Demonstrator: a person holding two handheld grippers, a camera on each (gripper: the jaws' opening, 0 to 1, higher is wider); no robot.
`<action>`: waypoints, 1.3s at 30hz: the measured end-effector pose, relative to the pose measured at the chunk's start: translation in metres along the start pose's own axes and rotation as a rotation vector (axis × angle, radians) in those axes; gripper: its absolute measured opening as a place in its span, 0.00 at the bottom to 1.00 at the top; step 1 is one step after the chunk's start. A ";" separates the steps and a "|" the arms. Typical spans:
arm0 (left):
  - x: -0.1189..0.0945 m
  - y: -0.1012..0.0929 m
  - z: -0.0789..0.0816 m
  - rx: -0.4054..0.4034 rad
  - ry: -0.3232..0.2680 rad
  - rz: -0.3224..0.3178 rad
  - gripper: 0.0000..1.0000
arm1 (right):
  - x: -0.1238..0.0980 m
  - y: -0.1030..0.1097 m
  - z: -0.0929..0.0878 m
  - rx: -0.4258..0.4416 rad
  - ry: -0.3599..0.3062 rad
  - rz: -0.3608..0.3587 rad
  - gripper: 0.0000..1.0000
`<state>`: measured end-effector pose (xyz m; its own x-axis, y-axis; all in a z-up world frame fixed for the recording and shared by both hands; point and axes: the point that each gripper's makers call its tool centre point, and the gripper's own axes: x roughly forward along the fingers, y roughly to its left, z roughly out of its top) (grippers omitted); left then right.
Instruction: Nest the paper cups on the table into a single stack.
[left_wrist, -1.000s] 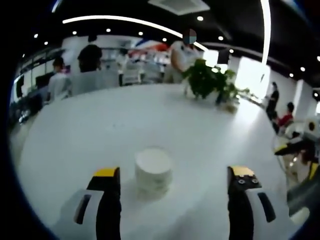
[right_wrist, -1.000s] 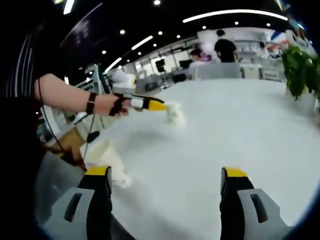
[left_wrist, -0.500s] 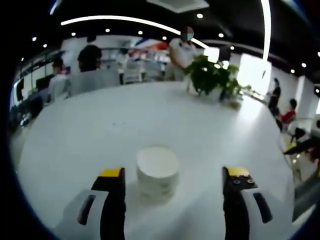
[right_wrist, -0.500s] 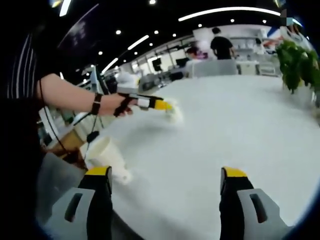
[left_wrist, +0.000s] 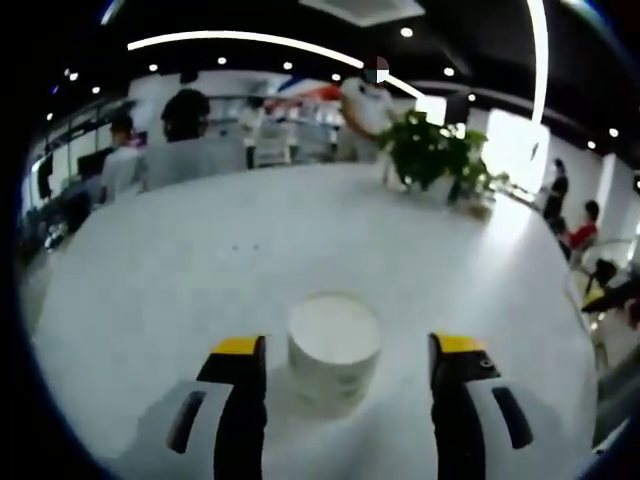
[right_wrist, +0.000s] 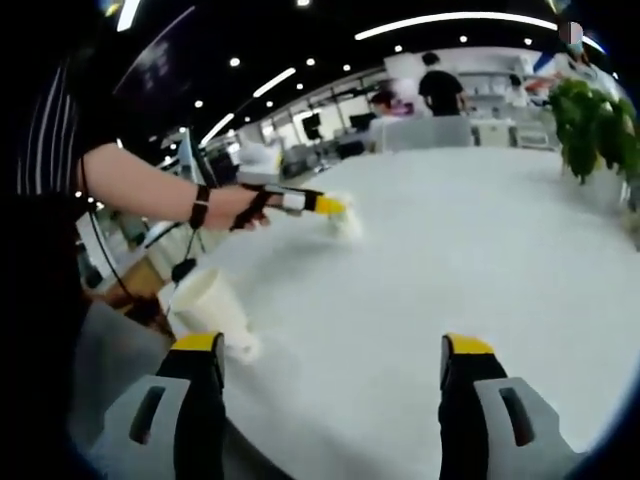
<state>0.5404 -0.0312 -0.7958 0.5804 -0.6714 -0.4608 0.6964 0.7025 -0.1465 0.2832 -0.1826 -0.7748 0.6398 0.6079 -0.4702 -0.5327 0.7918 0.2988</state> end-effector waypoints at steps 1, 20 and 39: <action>0.001 0.001 -0.001 -0.003 0.003 -0.002 0.58 | 0.000 0.001 0.001 0.001 -0.003 0.001 0.87; 0.008 0.004 -0.001 0.006 0.009 0.012 0.39 | 0.002 -0.001 -0.004 0.013 0.004 -0.001 0.87; 0.000 -0.004 0.007 -0.045 -0.012 -0.012 0.37 | 0.002 0.002 0.005 -0.002 -0.015 0.002 0.87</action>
<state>0.5403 -0.0355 -0.7891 0.5769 -0.6828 -0.4483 0.6840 0.7038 -0.1917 0.2865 -0.1796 -0.7711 0.6467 0.6103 -0.4575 -0.5351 0.7905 0.2980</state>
